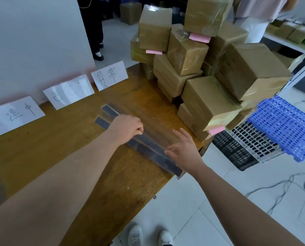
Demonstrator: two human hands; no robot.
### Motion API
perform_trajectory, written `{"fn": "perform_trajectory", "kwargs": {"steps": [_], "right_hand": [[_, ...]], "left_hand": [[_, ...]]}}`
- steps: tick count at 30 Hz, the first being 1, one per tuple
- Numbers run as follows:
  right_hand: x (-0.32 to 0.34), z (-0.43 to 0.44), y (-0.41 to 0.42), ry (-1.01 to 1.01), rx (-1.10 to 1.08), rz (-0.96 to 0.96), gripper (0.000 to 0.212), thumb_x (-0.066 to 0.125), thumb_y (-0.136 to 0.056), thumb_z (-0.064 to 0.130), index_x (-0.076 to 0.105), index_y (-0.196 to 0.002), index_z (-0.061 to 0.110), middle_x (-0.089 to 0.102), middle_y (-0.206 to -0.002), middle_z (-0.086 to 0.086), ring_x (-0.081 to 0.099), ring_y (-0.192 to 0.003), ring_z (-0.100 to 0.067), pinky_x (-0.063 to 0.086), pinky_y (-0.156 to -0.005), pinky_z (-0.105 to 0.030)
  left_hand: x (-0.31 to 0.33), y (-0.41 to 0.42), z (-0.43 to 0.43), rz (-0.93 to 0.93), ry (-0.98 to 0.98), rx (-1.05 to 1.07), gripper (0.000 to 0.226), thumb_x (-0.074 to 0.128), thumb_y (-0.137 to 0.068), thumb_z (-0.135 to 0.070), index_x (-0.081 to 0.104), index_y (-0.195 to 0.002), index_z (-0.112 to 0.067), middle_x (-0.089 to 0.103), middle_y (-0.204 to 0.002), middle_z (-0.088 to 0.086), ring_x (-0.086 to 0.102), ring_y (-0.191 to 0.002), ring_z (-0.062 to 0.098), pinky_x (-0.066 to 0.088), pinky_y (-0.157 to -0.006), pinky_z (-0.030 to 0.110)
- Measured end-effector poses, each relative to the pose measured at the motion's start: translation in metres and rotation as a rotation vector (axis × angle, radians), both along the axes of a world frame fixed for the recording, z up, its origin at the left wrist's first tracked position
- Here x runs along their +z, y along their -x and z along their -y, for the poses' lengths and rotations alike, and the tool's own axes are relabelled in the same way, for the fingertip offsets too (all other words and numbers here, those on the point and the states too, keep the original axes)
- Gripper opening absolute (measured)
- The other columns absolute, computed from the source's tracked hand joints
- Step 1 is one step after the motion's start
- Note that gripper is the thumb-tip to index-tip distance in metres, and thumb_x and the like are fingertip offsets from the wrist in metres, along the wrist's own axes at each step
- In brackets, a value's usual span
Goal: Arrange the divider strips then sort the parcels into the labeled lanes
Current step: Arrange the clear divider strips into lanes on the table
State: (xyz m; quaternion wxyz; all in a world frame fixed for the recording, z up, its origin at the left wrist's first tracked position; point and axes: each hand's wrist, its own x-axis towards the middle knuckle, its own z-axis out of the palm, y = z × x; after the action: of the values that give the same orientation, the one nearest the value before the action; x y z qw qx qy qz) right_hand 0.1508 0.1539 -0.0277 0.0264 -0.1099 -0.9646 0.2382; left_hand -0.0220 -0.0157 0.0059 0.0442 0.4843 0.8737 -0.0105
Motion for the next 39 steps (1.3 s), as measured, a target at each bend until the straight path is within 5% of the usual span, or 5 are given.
{"fn": "perform_trajectory", "kwargs": {"steps": [7,11,15,25,39], "right_hand": [[0.002,0.007,0.014,0.031,0.136,0.042,0.026,0.052,-0.098,0.03,0.075,-0.106,0.022,0.053,-0.136,0.006,0.037,-0.129,-0.014,0.031,-0.109,-0.034],[0.002,0.017,0.03,0.111,0.177,0.11,0.025,0.05,-0.099,0.032,0.073,-0.104,0.023,0.068,-0.102,0.009,0.06,-0.09,-0.002,0.048,-0.079,-0.018],[0.0,0.037,0.044,0.142,0.187,0.114,0.027,0.049,-0.1,0.033,0.072,-0.093,0.02,0.069,-0.083,0.006,0.062,-0.072,-0.005,0.057,-0.071,-0.028],[-0.003,0.128,0.067,0.152,0.28,0.081,0.04,0.036,-0.104,0.031,0.056,-0.134,0.015,0.063,-0.127,-0.002,0.059,-0.113,-0.02,0.049,-0.094,-0.033],[-0.025,0.225,0.068,0.234,0.027,0.084,0.034,0.037,-0.104,0.027,0.066,-0.109,0.01,0.069,-0.105,-0.005,0.064,-0.093,-0.019,0.05,-0.077,-0.03]], "left_hand": [[0.005,-0.009,0.026,0.089,-0.085,0.23,0.023,0.058,-0.097,-0.032,0.07,-0.114,-0.023,0.066,-0.119,-0.003,0.059,-0.106,0.016,0.05,-0.092,0.035],[0.002,-0.023,0.06,0.201,-0.278,0.505,0.043,0.052,-0.099,-0.035,0.05,-0.14,-0.021,0.049,-0.145,0.004,0.054,-0.125,0.022,0.044,-0.104,0.039],[0.002,-0.042,0.101,0.173,-0.361,0.751,0.045,0.049,-0.101,-0.034,0.045,-0.143,-0.018,0.045,-0.148,0.007,0.047,-0.131,0.025,0.041,-0.105,0.041],[-0.004,-0.097,0.214,0.042,-0.26,1.248,0.045,0.05,-0.099,-0.034,0.047,-0.142,-0.019,0.052,-0.142,0.005,0.051,-0.127,0.026,0.044,-0.102,0.044],[-0.037,-0.112,0.306,0.115,-0.228,1.373,0.066,0.054,-0.098,-0.036,0.024,-0.152,-0.013,0.034,-0.155,0.009,0.034,-0.141,0.029,0.035,-0.112,0.045]]}}
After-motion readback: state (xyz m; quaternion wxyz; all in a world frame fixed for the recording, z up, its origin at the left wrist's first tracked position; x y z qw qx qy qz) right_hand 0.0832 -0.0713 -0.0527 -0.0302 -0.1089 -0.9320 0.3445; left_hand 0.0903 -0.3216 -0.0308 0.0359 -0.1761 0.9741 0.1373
